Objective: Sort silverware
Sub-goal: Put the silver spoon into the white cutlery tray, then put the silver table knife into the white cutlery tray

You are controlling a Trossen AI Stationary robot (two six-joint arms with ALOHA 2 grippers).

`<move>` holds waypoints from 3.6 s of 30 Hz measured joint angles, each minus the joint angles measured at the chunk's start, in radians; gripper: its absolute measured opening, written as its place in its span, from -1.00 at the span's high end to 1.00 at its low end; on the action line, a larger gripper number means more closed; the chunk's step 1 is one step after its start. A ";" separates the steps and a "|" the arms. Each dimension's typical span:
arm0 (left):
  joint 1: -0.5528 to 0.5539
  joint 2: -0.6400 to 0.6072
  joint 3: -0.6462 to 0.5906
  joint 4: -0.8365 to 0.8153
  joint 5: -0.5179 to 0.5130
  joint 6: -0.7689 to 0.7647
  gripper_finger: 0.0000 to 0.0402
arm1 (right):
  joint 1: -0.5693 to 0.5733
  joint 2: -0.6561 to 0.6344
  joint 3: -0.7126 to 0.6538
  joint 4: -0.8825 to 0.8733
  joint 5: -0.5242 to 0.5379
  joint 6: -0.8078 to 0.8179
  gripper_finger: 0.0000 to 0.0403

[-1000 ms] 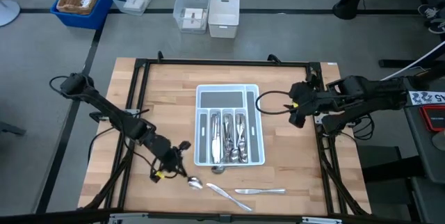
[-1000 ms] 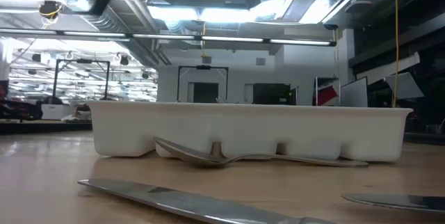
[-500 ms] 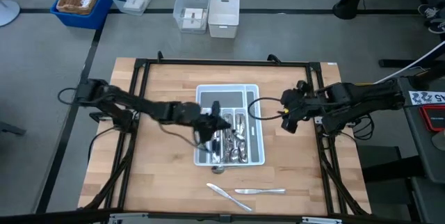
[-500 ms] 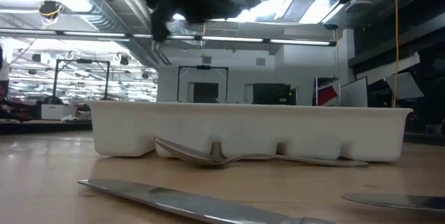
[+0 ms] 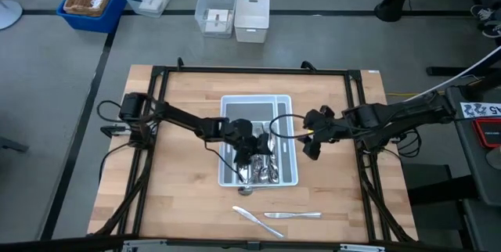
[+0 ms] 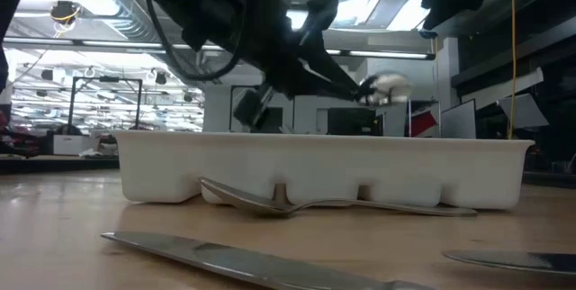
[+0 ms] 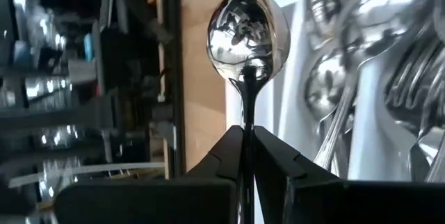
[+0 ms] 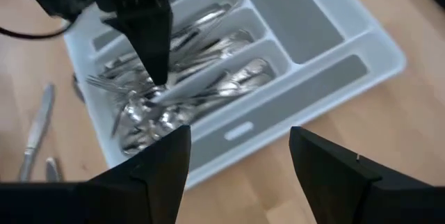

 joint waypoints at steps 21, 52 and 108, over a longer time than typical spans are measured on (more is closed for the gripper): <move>-0.007 0.067 0.005 -0.076 0.036 0.022 0.74 | 0.000 0.077 -0.087 0.154 -0.044 0.003 -0.23; -0.024 -0.296 0.005 -0.270 -0.116 -0.991 0.57 | 0.107 0.106 -0.086 0.335 -0.292 0.125 -0.23; -0.272 -0.348 0.005 -0.683 -0.080 -1.543 0.57 | 0.514 0.639 -0.040 0.518 -0.250 0.365 -0.23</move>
